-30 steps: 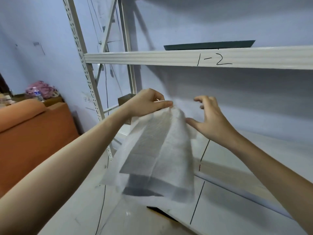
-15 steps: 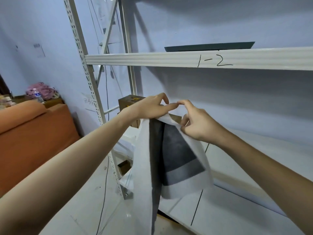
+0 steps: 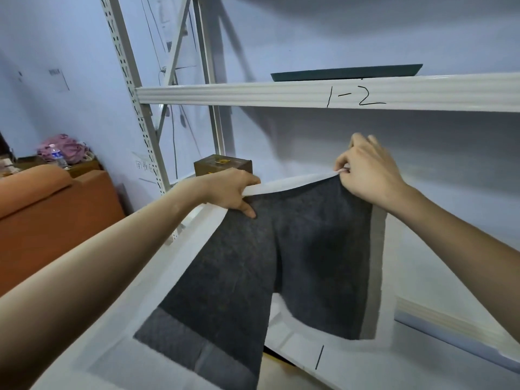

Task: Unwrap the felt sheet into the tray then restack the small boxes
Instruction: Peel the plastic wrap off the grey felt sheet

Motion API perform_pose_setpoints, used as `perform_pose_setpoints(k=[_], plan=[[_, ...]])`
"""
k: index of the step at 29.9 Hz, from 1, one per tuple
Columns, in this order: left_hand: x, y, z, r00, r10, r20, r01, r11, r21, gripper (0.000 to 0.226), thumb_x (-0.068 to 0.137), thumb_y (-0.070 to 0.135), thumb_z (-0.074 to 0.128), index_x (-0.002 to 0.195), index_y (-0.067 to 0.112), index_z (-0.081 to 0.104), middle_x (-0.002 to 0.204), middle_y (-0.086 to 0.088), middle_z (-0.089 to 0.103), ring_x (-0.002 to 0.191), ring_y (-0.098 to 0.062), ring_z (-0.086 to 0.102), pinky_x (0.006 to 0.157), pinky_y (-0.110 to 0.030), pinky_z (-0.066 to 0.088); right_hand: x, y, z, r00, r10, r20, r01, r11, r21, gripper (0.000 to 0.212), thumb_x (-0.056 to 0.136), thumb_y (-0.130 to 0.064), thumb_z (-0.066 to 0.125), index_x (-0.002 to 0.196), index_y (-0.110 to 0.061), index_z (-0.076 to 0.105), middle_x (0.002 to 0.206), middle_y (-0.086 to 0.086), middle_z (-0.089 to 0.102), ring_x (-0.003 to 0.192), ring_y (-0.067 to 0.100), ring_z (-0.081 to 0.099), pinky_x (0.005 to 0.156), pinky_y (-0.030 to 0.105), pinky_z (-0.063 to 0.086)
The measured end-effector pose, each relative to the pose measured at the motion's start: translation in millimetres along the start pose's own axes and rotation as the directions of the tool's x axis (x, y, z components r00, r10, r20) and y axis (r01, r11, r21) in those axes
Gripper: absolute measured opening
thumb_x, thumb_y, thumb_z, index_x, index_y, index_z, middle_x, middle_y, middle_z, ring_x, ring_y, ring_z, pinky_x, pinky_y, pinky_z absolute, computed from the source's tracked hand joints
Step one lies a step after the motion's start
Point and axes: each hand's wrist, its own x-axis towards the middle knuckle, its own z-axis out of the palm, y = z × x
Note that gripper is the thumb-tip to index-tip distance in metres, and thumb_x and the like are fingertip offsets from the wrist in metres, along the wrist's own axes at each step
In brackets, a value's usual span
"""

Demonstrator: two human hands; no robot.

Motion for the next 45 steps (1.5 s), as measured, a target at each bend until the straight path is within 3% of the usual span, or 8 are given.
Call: perform_pose_setpoints(k=[11,17,20,23,26,30,36,45], plan=[[-15,-4,-12,0.988,0.069,-0.142,-0.077,0.996,-0.052,0.025,0.079,0.025,0.073,0.075,0.005,0.058,0.066,-0.008,0.050,0.064,-0.022,0.044,0.064,-0.036,0.036,15,7,-15,0.980,0.105,-0.172,-0.100,0.994,0.035,0.030,0.081,-0.002,0.047,0.096,-0.009,0.072,0.099,0.022,0.068,0.095,0.045,0.058,0.071,0.037,0.041],[-32,28,-38,0.952,0.191,-0.241,-0.249,0.938,-0.241,0.026,0.075,0.032,0.076,0.064,0.010,0.066,0.068,-0.003,0.059,0.066,-0.018,0.056,0.065,-0.027,0.041,35,10,-3,0.993,0.117,-0.006,-0.112,0.961,0.254,0.042,0.088,-0.020,0.050,0.129,-0.013,0.055,0.133,0.014,0.057,0.124,0.036,0.049,0.097,0.040,0.040],[-38,47,-53,0.923,0.247,-0.294,-0.338,0.885,-0.319,0.005,0.075,0.024,0.076,0.075,0.025,0.071,0.073,0.011,0.067,0.066,0.001,0.060,0.066,-0.011,0.043,38,0,8,0.975,0.035,0.219,-0.157,0.804,0.573,0.075,0.086,-0.024,0.056,0.150,-0.022,0.017,0.146,0.005,0.045,0.132,0.027,0.045,0.108,0.038,0.037],[-38,60,-63,0.880,0.300,-0.369,-0.429,0.835,-0.345,0.012,0.073,0.025,0.077,0.083,0.025,0.070,0.076,0.014,0.069,0.073,0.002,0.061,0.070,-0.014,0.045,32,-19,16,0.946,-0.095,0.308,-0.210,0.546,0.811,0.081,0.092,-0.015,0.052,0.150,-0.022,-0.004,0.135,-0.003,0.050,0.119,0.012,0.051,0.090,0.020,0.047],[-31,62,-68,0.798,0.320,-0.511,-0.503,0.820,-0.274,0.017,0.072,0.036,0.075,0.085,0.026,0.072,0.099,0.008,0.062,0.096,-0.010,0.059,0.087,-0.029,0.045,28,-35,23,0.925,-0.171,0.338,-0.242,0.418,0.875,0.073,0.093,-0.018,0.051,0.149,-0.024,0.006,0.118,-0.008,0.061,0.111,0.014,0.057,0.094,0.038,0.050],[-23,53,-73,0.796,0.276,-0.539,-0.495,0.809,-0.316,0.011,0.084,0.022,0.069,0.095,0.020,0.070,0.131,0.004,0.057,0.126,-0.002,0.049,0.107,-0.019,0.036,22,-43,23,0.868,-0.275,0.414,-0.289,0.398,0.871,0.036,0.097,-0.026,0.043,0.132,-0.018,0.044,0.117,0.011,0.067,0.100,0.020,0.066,0.087,0.037,0.055],[-13,44,-63,0.821,0.177,-0.543,-0.447,0.791,-0.418,0.011,0.088,0.014,0.064,0.081,0.021,0.066,0.070,0.021,0.065,0.071,0.005,0.057,0.068,-0.013,0.044,17,-42,4,0.889,-0.225,0.400,-0.333,0.281,0.900,0.050,0.097,-0.049,0.034,0.118,-0.012,0.060,0.112,0.011,0.063,0.094,0.021,0.060,0.082,0.034,0.050],[9,34,-62,0.641,-0.011,-0.767,-0.274,0.931,-0.243,0.021,0.085,0.037,0.062,0.071,0.022,0.059,0.059,0.014,0.050,0.060,0.005,0.042,0.062,-0.023,0.035,9,-33,-13,0.906,-0.239,0.349,-0.166,0.558,0.813,0.057,0.082,-0.058,0.053,0.129,-0.030,0.040,0.108,-0.008,0.060,0.098,0.006,0.062,0.073,0.024,0.051]])
